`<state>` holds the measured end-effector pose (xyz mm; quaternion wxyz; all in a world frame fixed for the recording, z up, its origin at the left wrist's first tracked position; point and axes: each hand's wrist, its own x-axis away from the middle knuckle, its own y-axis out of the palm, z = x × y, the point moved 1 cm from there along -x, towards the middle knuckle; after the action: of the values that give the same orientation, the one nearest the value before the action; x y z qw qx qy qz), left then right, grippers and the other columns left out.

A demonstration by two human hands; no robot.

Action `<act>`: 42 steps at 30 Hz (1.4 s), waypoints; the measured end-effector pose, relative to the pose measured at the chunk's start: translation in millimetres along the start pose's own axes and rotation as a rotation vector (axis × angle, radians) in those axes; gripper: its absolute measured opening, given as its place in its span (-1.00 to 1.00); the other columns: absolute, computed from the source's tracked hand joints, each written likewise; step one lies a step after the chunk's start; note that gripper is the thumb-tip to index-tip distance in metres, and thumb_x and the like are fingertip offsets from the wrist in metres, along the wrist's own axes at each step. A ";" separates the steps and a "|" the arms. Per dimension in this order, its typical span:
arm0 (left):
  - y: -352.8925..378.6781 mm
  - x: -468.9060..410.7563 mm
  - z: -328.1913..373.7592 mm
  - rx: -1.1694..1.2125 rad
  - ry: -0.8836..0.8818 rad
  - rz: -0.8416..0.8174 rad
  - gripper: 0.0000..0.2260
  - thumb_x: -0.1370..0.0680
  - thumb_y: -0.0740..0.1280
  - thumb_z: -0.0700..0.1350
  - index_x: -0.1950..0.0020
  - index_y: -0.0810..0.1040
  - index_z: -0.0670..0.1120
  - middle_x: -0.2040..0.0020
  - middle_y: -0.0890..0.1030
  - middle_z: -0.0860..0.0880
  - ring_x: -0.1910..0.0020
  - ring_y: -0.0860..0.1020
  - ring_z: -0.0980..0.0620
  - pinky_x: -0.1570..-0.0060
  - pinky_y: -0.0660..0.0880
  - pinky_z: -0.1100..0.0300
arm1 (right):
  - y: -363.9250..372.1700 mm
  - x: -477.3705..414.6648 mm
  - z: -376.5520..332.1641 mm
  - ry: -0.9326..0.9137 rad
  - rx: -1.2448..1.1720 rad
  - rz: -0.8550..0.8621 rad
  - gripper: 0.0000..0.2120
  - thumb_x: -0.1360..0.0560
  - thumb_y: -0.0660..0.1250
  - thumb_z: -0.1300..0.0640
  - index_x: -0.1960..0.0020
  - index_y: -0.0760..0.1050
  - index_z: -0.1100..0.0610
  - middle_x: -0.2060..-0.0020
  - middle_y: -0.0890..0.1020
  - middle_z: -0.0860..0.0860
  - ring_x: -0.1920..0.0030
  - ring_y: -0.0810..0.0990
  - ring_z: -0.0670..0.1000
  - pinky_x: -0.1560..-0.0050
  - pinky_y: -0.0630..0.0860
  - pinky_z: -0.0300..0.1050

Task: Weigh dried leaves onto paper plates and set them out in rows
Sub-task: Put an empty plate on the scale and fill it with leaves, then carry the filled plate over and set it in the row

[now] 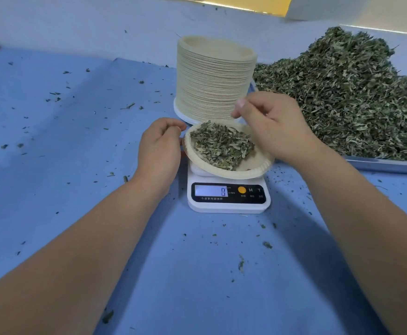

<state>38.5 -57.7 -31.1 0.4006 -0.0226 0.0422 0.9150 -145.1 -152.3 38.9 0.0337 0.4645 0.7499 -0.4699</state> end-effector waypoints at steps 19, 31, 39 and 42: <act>-0.4 9.4 8.4 0.059 0.062 -0.058 -0.71 -0.64 0.22 -0.25 0.09 0.70 -0.02 0.27 0.68 0.15 0.32 0.60 0.26 0.36 0.49 0.37 | -18.2 43.3 60.3 -0.012 0.232 0.219 -0.67 -0.65 0.20 0.04 0.15 0.56 0.22 0.34 0.54 0.09 0.25 0.48 0.09 0.25 0.35 -0.02; 5.5 4.1 1.0 -0.196 0.044 -0.207 -0.62 -0.71 0.14 0.11 -0.51 0.45 0.15 -0.36 0.49 0.26 -0.32 0.42 0.29 -0.24 0.29 0.33 | -12.7 43.2 36.9 0.040 0.352 0.084 -0.74 -0.66 0.20 -0.03 -0.09 0.58 0.10 0.30 0.59 -0.08 0.30 0.45 0.00 0.13 0.27 -0.15; -11.1 -4.0 26.5 0.130 -0.186 0.066 -0.79 -0.60 0.28 -0.01 -0.04 0.72 0.08 -0.11 0.73 0.01 -0.14 0.69 -0.05 -0.30 0.56 -0.14 | 11.4 44.8 -8.5 0.060 0.091 -0.054 -0.70 -0.64 0.17 -0.21 -0.04 0.54 -0.04 0.18 0.66 -0.03 0.14 0.61 0.09 0.09 0.50 -0.01; -41.3 -8.1 38.4 0.166 -0.159 0.092 -0.81 -0.52 0.36 -0.04 0.16 0.78 0.06 0.06 0.77 -0.01 0.05 0.74 -0.07 -0.15 0.64 -0.11 | 29.0 41.8 -28.3 0.047 -0.015 -0.145 -0.70 -0.54 0.19 -0.31 0.01 0.50 -0.12 0.20 0.65 -0.02 0.18 0.59 0.04 0.10 0.48 -0.13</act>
<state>74.1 -32.0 5.3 0.3609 0.0852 0.0869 0.9246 -136.7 -100.0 14.8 -0.0145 0.4195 0.7856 -0.4547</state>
